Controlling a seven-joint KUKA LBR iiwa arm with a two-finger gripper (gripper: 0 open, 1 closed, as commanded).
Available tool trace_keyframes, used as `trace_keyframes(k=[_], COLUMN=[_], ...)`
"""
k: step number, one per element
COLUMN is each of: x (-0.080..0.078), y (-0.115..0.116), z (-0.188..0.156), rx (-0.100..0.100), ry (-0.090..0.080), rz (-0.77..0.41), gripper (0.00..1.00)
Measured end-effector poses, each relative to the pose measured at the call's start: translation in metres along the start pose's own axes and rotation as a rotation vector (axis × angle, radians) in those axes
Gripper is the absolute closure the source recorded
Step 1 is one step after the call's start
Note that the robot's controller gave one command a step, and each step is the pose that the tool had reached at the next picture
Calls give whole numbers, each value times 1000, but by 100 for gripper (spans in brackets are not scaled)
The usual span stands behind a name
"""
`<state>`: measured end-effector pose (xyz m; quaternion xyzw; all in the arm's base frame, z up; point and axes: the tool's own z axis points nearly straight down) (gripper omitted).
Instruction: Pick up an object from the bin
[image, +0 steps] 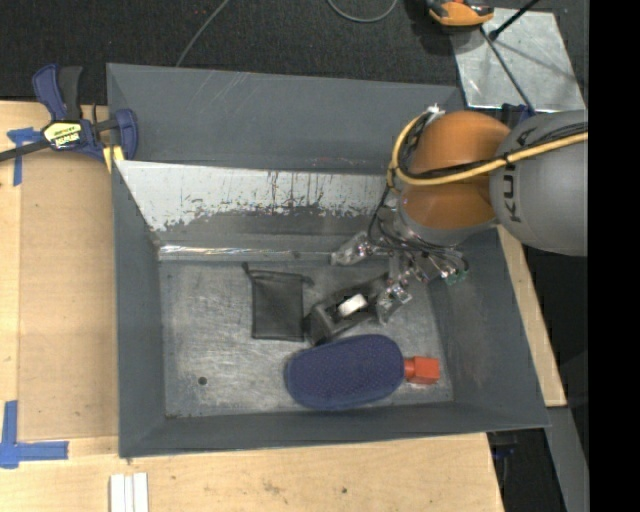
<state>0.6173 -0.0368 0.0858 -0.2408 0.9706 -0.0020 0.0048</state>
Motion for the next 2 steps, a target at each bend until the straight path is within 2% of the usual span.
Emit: trace_keyframes(k=[1,2], x=[7,-9], y=[-2,7], z=[3,-148], rx=[-4,-4], ry=[28,3], rz=[-1,-370], gripper=[100,100])
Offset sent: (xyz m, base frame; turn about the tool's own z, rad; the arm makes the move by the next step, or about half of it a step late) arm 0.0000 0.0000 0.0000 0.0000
